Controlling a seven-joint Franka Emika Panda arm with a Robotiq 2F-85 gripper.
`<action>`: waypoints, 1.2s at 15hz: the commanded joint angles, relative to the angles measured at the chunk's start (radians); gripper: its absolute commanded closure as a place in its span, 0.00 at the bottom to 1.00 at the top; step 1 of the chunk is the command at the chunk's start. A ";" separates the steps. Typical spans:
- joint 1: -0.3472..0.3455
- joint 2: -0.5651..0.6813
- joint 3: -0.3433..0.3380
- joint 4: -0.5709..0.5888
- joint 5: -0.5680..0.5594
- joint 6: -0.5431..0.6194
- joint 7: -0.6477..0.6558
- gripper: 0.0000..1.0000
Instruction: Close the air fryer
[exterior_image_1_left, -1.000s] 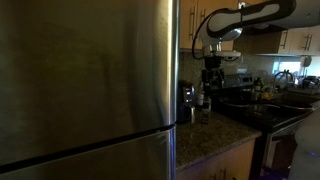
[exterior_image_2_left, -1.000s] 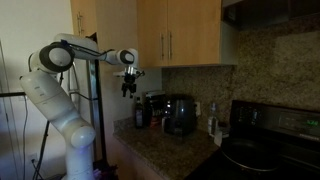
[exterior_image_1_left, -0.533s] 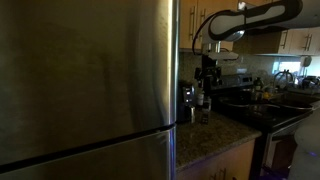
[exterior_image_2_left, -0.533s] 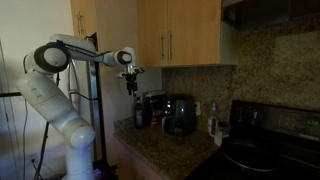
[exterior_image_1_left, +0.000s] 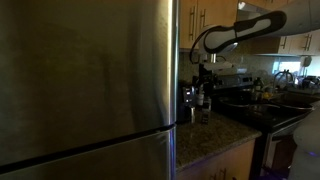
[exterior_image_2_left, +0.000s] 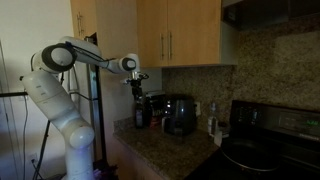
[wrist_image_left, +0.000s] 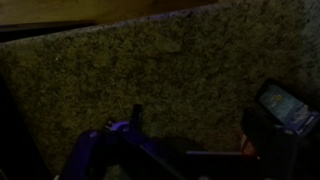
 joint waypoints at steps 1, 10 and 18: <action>-0.041 0.087 0.018 -0.055 -0.054 0.166 0.070 0.00; -0.016 0.172 0.001 -0.050 0.033 0.121 0.100 0.00; -0.030 0.136 0.032 -0.107 -0.173 0.357 0.511 0.00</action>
